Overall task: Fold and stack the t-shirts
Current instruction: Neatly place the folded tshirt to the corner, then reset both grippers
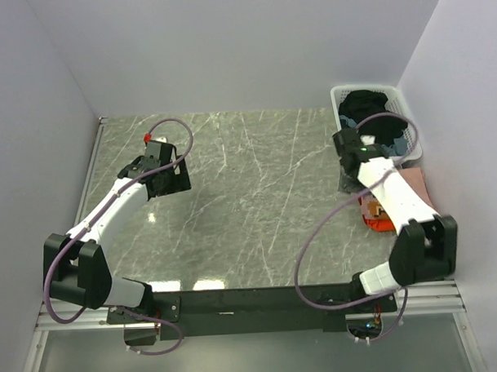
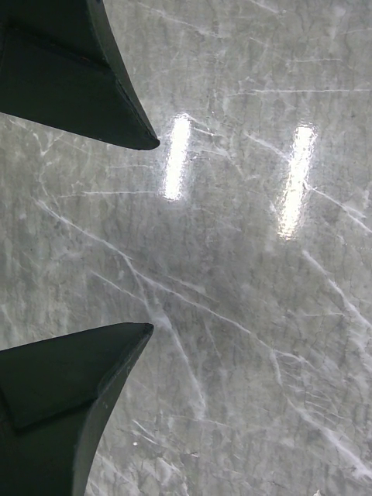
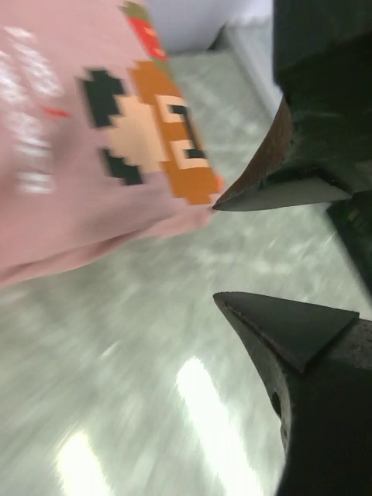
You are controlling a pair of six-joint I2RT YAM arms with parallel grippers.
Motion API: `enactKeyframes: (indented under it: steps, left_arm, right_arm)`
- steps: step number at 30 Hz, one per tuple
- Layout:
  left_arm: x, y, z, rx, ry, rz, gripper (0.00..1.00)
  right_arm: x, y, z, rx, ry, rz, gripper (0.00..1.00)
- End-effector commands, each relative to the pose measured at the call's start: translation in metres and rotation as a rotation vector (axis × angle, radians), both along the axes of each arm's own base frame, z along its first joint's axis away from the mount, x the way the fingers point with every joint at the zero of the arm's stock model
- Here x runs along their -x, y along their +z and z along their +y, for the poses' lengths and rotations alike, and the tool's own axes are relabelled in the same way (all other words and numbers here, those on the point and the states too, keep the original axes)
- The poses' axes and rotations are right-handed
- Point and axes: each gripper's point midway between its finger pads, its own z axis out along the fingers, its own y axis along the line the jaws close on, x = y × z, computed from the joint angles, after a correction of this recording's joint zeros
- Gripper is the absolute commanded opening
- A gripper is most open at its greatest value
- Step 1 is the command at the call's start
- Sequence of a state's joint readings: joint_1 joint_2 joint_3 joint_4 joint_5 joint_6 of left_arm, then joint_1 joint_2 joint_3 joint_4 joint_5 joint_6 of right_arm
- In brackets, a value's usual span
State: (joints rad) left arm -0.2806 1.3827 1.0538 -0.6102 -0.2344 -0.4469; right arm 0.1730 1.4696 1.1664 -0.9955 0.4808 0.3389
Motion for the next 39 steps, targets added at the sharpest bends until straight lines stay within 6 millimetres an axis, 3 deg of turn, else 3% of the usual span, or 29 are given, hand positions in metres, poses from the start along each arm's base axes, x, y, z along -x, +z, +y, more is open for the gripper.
enactKeyframes:
  steps: [1, 6, 7, 10, 16, 18, 21, 24, 28, 30, 34, 37, 39]
  left_arm:
    - [-0.004, 0.006, 0.000, 0.006, -0.004, -0.026, 0.99]
    - [-0.004, 0.006, 0.003, -0.012, 0.007, -0.026, 0.99]
    - [-0.004, 0.005, 0.004, -0.017, 0.008, -0.025, 0.99]
    - [-0.004, 0.005, 0.006, -0.023, 0.013, -0.027, 0.99]
    - [-0.004, 0.003, 0.006, -0.026, 0.014, -0.020, 0.99]
    - [-0.004, 0.004, 0.005, -0.020, 0.010, -0.023, 0.99]
    - [-0.004, 0.006, 0.003, -0.010, 0.005, -0.031, 0.99]
    - [-0.005, 0.010, 0.002, -0.005, 0.001, -0.045, 0.99]
    - [-0.005, 0.025, 0.001, 0.015, -0.006, -0.094, 0.99]
    - [-0.005, 0.034, -0.003, 0.040, -0.016, -0.128, 0.99]
    - [0.000, 0.077, 0.000, 0.085, 0.008, -0.271, 0.99]
    - [0.013, 0.115, 0.009, 0.115, 0.057, -0.372, 0.99]
    - [0.031, 0.144, 0.020, 0.136, 0.109, -0.445, 0.99]
  right_arm:
    - [-0.050, 0.052, 0.007, -0.143, -0.023, -0.340, 0.50]
    - [-0.075, 0.049, -0.019, -0.238, -0.115, -0.510, 0.30]
    - [-0.075, 0.044, -0.031, -0.244, -0.151, -0.516, 0.28]
    - [-0.076, 0.023, -0.038, -0.257, -0.174, -0.499, 0.27]
    - [-0.055, -0.036, -0.035, -0.300, -0.213, -0.394, 0.26]
    - [-0.045, -0.050, -0.033, -0.316, -0.227, -0.367, 0.26]
    - [-0.038, -0.051, -0.032, -0.322, -0.226, -0.353, 0.26]
    - [-0.036, -0.030, -0.027, -0.343, -0.209, -0.374, 0.28]
    - [-0.030, 0.033, -0.023, -0.359, -0.168, -0.513, 0.34]
    - [-0.022, 0.061, -0.023, -0.350, -0.155, -0.565, 0.43]
    - [0.007, 0.127, -0.021, -0.329, -0.118, -0.753, 0.56]
    - [0.034, 0.162, -0.019, -0.315, -0.091, -0.881, 0.63]
    - [0.049, 0.173, -0.018, -0.288, -0.089, -0.924, 0.68]
